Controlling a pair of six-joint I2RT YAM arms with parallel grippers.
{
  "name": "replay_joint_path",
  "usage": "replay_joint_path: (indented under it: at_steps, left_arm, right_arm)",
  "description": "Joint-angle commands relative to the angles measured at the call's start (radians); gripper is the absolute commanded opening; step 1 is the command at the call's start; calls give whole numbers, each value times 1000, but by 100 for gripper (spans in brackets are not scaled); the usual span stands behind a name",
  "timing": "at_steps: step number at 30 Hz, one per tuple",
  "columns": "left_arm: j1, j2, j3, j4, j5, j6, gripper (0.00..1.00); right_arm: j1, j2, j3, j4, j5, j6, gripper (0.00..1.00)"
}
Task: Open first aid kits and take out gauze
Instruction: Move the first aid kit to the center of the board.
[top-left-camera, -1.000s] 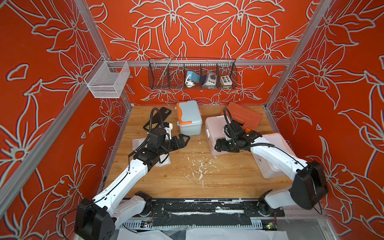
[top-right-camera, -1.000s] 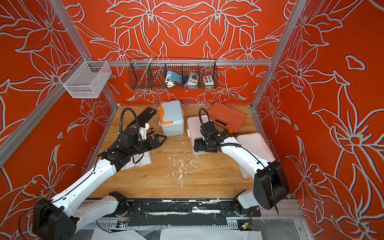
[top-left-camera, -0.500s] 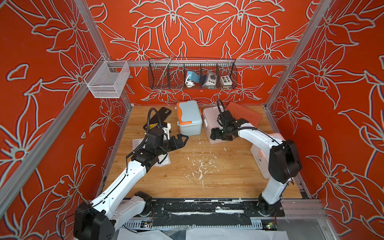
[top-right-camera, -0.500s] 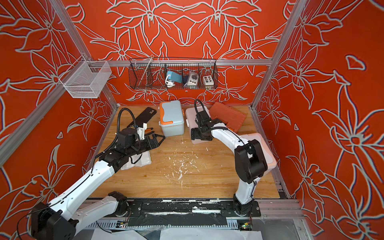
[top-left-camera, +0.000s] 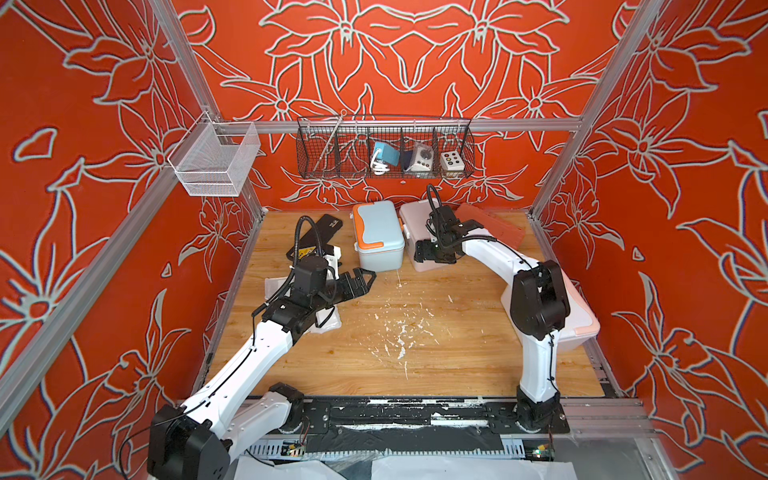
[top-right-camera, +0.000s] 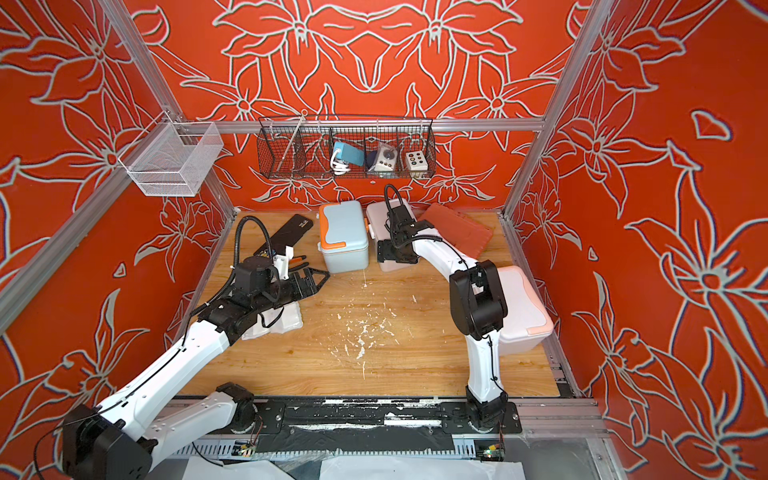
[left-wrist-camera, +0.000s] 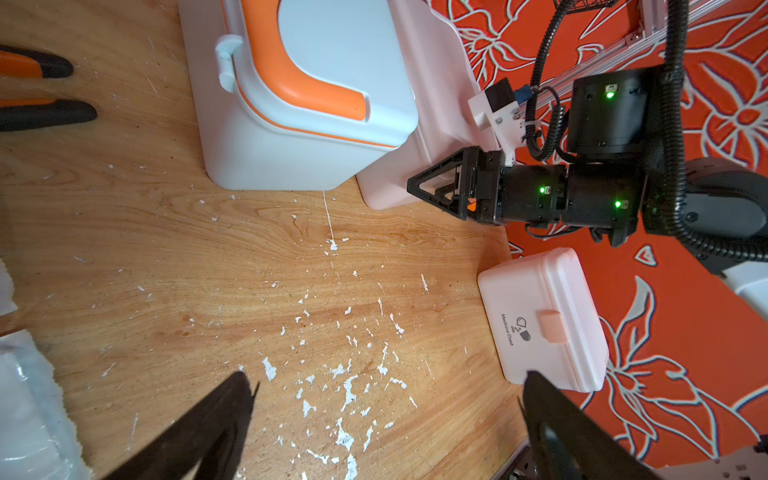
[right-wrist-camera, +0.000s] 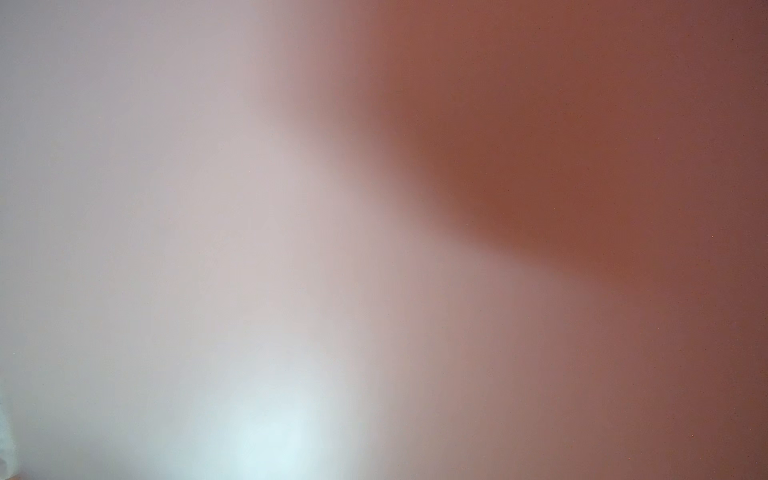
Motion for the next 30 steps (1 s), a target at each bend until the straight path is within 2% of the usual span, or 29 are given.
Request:
replay_joint_path:
  at_steps: [1,10,16,20,30]
  left_arm:
    - [14,23,37,-4,-24,24,98]
    - [86,103,166,-38,-34,87,98]
    - [153,208,286,-73,-26,132,98]
    - [203,276,360,-70,4,129,98]
    - [257,501,523,-69,84,130,98]
  right_arm:
    - [-7,-31,22,-28,-19,-38,89]
    - [-5,-356,-269,102,-141,-1,91]
    - [-4,-447,-268,138,-221,-6,93]
    - [-4,-428,-204,166,-250,0,93]
    - [-2,-208,54,98,-295,8,93]
